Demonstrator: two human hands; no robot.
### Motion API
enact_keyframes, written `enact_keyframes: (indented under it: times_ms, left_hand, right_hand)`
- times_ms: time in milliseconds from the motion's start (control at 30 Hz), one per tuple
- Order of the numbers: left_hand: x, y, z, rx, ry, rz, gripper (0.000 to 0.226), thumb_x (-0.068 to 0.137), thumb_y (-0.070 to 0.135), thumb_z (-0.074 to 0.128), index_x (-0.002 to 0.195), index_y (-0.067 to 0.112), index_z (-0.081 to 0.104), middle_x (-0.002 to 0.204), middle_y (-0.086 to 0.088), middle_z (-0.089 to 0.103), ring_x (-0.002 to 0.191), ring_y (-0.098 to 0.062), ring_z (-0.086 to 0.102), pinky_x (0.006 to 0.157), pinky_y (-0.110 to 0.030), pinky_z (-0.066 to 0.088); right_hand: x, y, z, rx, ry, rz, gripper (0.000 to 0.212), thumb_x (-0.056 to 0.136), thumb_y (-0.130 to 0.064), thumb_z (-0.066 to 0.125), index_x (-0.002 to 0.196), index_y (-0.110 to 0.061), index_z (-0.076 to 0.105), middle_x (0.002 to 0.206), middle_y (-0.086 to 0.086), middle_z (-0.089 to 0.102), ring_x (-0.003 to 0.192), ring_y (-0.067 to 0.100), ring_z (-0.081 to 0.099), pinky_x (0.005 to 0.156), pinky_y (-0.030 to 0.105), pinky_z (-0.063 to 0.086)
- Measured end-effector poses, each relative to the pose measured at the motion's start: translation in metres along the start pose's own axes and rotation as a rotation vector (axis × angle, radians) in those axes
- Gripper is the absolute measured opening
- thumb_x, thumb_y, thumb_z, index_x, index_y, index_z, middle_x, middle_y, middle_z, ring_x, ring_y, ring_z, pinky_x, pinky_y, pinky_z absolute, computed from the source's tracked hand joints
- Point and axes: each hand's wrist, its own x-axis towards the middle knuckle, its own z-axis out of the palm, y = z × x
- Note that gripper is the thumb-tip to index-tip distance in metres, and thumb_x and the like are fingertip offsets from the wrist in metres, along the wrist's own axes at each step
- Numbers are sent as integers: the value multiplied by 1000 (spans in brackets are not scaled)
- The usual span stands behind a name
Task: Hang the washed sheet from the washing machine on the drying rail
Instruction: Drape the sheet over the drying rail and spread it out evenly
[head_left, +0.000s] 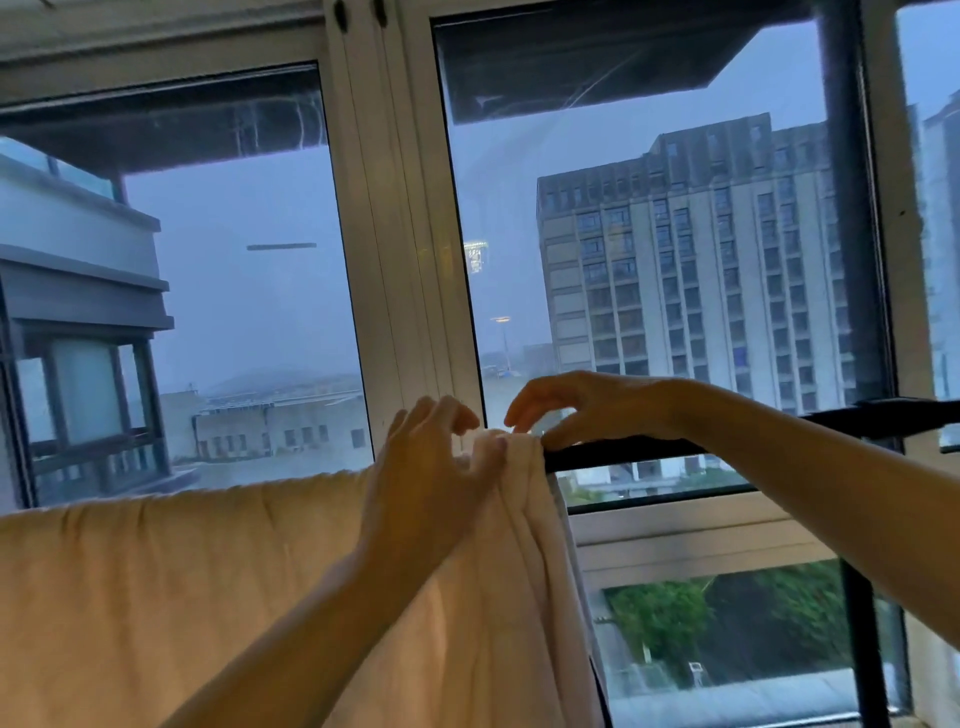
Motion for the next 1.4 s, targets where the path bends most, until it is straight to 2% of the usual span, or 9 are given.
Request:
enact_keyframes:
  times_ms: [133, 200, 333, 467, 600, 833, 1167, 1300, 1400]
  left_hand:
    - [-24, 27, 17, 356, -1, 170, 64, 78, 77, 28, 103, 24, 54, 92, 11, 56, 81, -9, 57, 75, -25, 51]
    - [-26, 28, 28, 432, -39, 179, 60, 82, 70, 37, 114, 21, 49, 102, 2, 57, 89, -13, 60, 78, -26, 53]
    - [-17, 21, 34, 344, -110, 87, 31, 92, 42, 50, 108, 16, 53, 92, 2, 55, 79, -10, 61, 68, -15, 52]
    - [2, 16, 10, -106, -141, -173, 22, 85, 26, 67, 68, 20, 55, 62, 2, 58, 50, -6, 56, 45, -12, 45]
    - [13, 6, -10, -429, -229, -577, 10, 84, 25, 66, 80, 16, 65, 84, -11, 64, 75, -19, 61, 69, -32, 56]
    - [23, -15, -27, -639, -309, -850, 13, 85, 18, 62, 83, 5, 61, 71, -10, 54, 64, -20, 52, 61, -31, 47]
    - [38, -31, -27, -611, -309, -923, 17, 89, 22, 57, 82, 6, 55, 75, -11, 53, 68, -20, 50, 62, -30, 44]
    - [40, -37, -25, -613, -367, -880, 24, 91, 24, 53, 73, 9, 51, 60, -6, 44, 56, -16, 43, 55, -29, 37]
    - [38, -39, -23, -635, -390, -873, 27, 91, 23, 52, 67, 11, 46, 56, -4, 41, 52, -14, 40, 51, -26, 35]
  right_hand:
    - [-2, -3, 7, -131, 102, -54, 30, 84, -27, 68, 110, -17, 59, 108, -5, 62, 85, -5, 60, 78, 13, 48]
    - [-1, -3, 14, -141, 174, -63, 26, 83, -28, 69, 104, -14, 61, 101, -3, 62, 80, 1, 60, 75, 19, 51]
    - [3, 0, 23, -173, 338, -102, 18, 85, -29, 67, 93, -14, 65, 96, 0, 66, 80, 7, 61, 71, 16, 53]
    - [12, 0, 26, -286, 400, -166, 12, 88, -28, 64, 90, -15, 65, 88, -4, 67, 76, 4, 60, 71, 21, 52]
    - [28, -9, 26, -322, 352, -193, 18, 92, -24, 59, 100, -10, 66, 90, 1, 65, 77, 8, 57, 69, 12, 43]
    - [50, -20, 29, -238, 199, -119, 25, 97, -25, 49, 102, -6, 64, 84, -3, 58, 74, 8, 55, 65, 12, 41]
    - [65, -30, 31, 91, -31, 77, 25, 102, -26, 37, 80, -27, 49, 85, -4, 50, 81, 11, 50, 84, 33, 45]
    - [71, -31, 35, 31, 49, 86, 32, 103, -17, 32, 74, -19, 47, 78, -2, 47, 71, 7, 44, 67, 12, 39]
    - [65, -27, 31, 57, 52, 108, 24, 101, -20, 37, 89, -12, 56, 89, 5, 55, 79, 10, 52, 69, 13, 44]
